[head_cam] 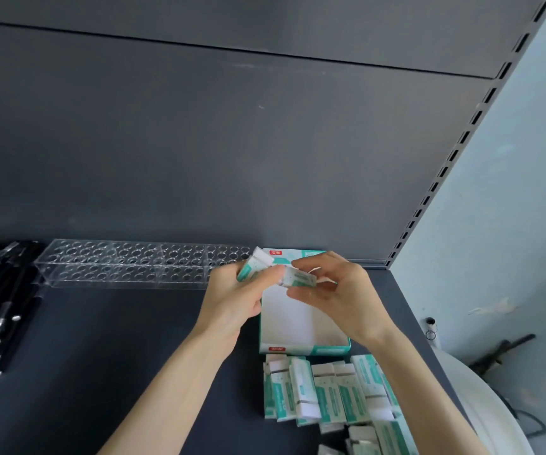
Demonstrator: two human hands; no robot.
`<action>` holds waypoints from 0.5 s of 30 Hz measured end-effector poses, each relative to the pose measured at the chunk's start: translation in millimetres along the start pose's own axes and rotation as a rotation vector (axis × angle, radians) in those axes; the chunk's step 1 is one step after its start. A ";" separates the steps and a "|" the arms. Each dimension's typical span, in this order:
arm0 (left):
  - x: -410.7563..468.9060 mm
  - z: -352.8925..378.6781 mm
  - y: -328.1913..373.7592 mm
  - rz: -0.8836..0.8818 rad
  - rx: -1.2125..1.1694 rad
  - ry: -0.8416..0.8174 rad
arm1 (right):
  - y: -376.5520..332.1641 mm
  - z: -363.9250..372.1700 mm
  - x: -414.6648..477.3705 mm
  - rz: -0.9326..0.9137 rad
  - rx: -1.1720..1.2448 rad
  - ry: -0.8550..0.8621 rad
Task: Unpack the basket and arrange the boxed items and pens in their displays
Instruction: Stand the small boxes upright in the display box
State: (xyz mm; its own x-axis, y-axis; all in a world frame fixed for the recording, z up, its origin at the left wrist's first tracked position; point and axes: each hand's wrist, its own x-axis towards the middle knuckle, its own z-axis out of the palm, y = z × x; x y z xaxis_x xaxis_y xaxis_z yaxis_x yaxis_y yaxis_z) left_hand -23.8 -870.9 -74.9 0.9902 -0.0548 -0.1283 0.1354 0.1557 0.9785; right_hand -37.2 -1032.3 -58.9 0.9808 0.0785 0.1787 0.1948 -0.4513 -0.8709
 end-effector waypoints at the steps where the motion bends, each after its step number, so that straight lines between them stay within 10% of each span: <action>1: 2.1 -1.3 -2.1 -0.016 0.002 0.006 | 1.6 -1.5 0.5 0.024 0.029 -0.016; 15: 1.2 -8.3 -35.3 0.019 0.087 0.213 | 38.5 15.1 37.9 -0.024 -0.473 -0.054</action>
State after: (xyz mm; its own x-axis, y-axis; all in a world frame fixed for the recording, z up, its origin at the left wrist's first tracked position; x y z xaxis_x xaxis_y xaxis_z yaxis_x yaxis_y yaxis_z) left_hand -27.1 -868.3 -110.9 0.9785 0.1586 -0.1319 0.1224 0.0685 0.9901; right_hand 7.6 -1033.3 -92.5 0.9778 0.1342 0.1608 0.2024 -0.8029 -0.5607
